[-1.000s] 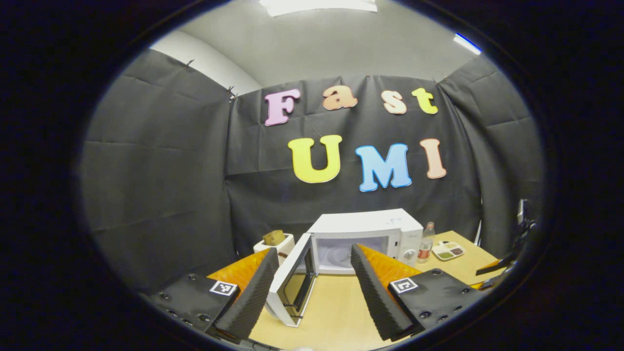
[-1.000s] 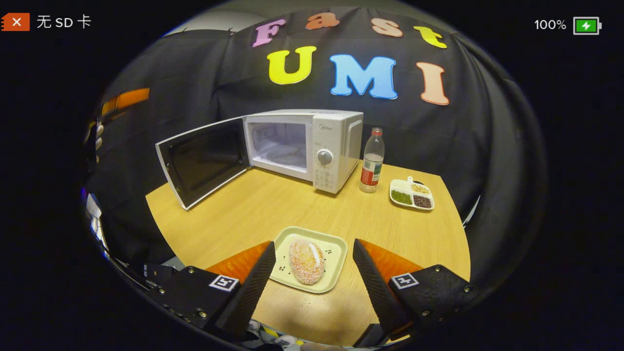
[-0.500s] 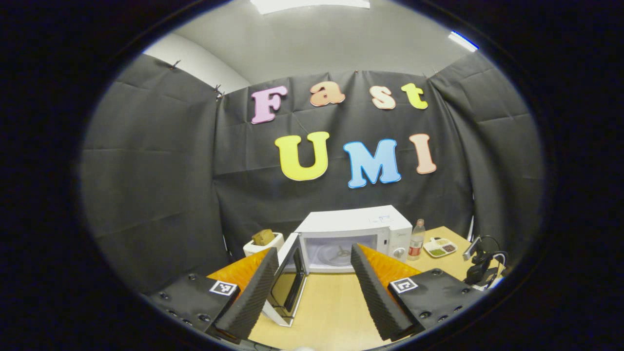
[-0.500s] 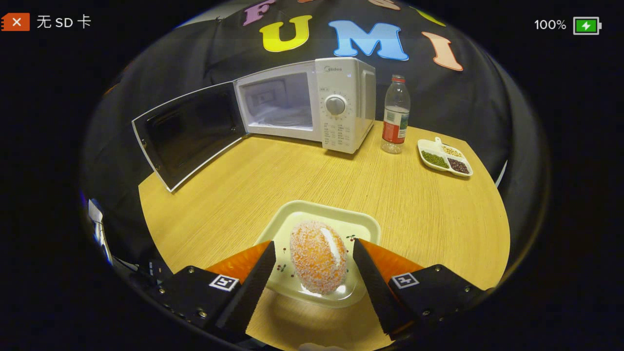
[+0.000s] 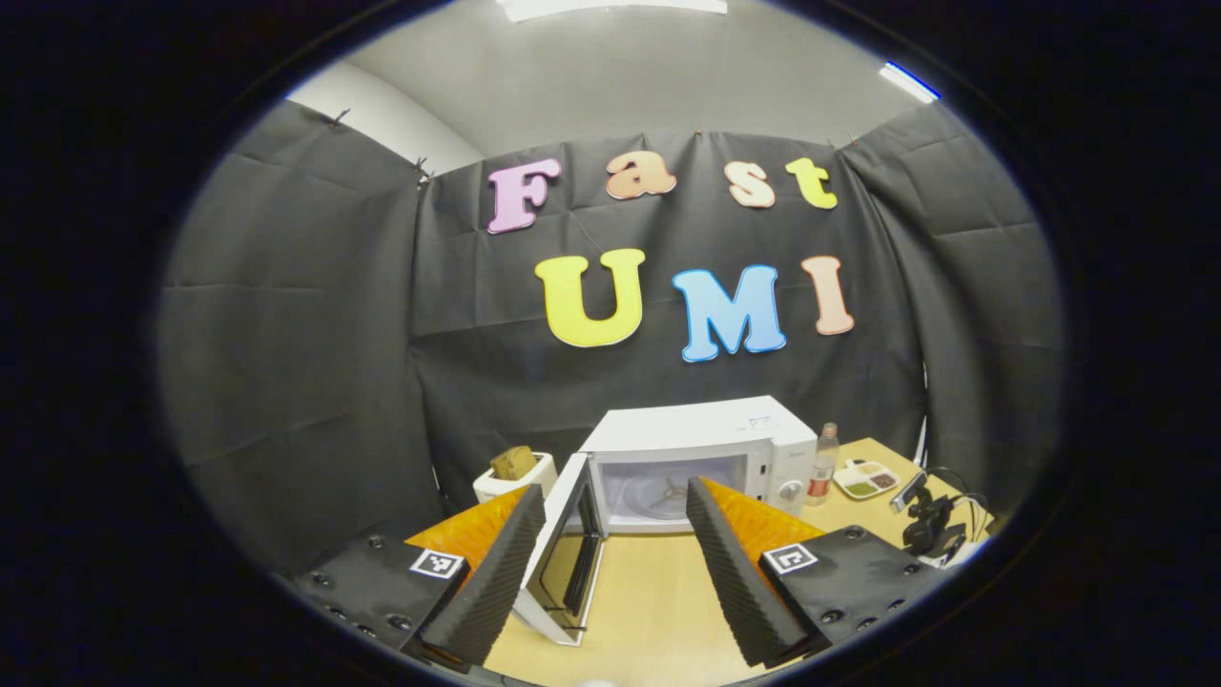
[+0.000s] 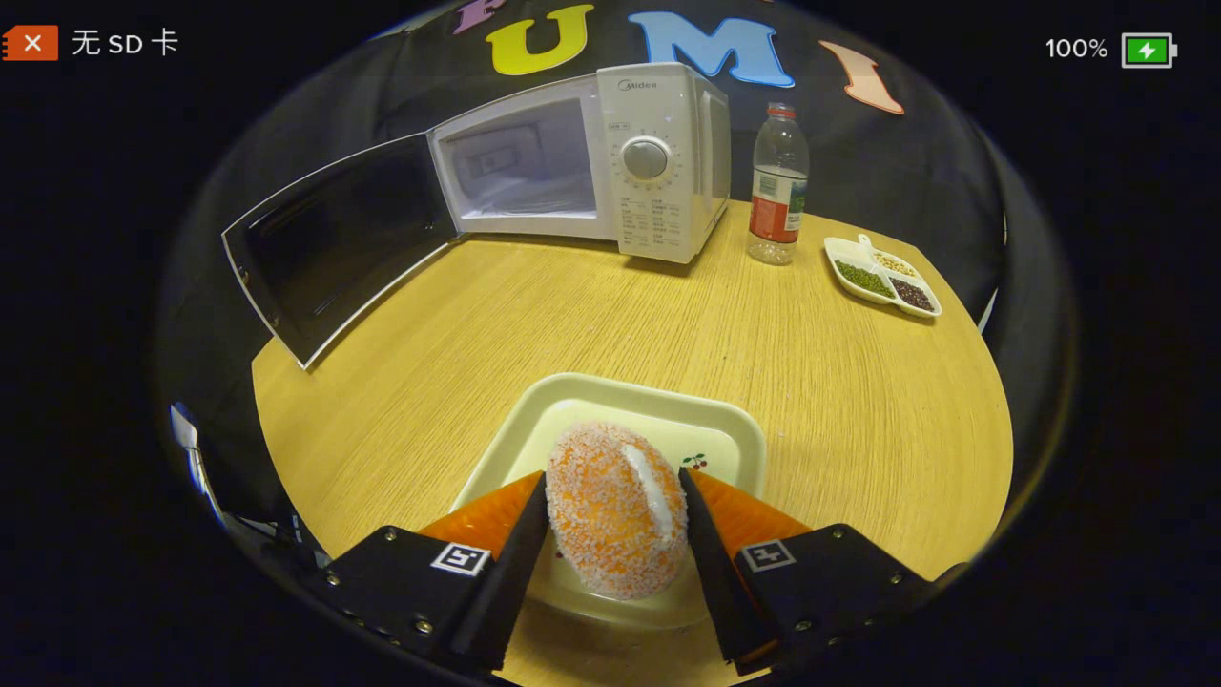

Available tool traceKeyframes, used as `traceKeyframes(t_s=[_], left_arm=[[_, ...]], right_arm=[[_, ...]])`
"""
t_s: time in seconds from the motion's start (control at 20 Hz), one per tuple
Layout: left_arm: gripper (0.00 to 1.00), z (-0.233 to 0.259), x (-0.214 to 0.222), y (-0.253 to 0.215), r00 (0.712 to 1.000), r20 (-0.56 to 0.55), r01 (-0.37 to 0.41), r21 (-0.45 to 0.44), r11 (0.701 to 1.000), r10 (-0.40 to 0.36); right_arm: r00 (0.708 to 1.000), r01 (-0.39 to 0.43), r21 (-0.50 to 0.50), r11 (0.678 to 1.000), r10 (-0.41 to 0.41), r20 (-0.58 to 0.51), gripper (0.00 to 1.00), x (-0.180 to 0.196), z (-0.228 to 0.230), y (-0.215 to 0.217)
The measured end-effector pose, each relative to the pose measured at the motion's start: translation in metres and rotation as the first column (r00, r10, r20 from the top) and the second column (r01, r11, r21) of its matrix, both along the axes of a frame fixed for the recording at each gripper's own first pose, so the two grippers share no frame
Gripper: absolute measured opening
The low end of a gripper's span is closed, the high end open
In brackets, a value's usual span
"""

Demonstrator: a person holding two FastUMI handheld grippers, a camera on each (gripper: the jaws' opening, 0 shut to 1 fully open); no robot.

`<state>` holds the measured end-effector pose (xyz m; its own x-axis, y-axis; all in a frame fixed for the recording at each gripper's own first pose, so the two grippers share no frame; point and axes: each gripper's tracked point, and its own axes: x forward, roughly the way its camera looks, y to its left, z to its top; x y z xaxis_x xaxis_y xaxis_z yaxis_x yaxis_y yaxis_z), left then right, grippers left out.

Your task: Open the microwave oven with the left hand, put the food in, and close the microwave oven.

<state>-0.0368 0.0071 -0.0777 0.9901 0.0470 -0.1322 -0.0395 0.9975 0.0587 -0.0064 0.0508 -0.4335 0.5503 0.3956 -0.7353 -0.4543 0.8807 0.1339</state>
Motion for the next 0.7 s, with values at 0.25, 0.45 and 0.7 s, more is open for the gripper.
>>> traceKeyframes(t_s=[0.25,0.45,0.7], left_arm=[[1.00,-0.011,0.007,0.011,1.000,-0.011,0.020,-0.024,1.000,-0.020],[1.00,-0.018,0.015,0.025,0.999,-0.009,0.040,-0.022,0.999,-0.041],[1.00,-0.027,0.021,0.039,0.995,0.004,0.095,-0.013,0.995,-0.095]], right_arm=[[0.998,0.003,-0.015,1.000,-0.004,-0.055,0.57,-0.001,0.007,0.001],[0.999,0.021,0.065,0.998,-0.020,-0.028,0.57,0.004,0.052,0.027],[0.997,0.074,0.197,0.978,-0.079,0.017,0.56,0.039,0.118,0.099]])
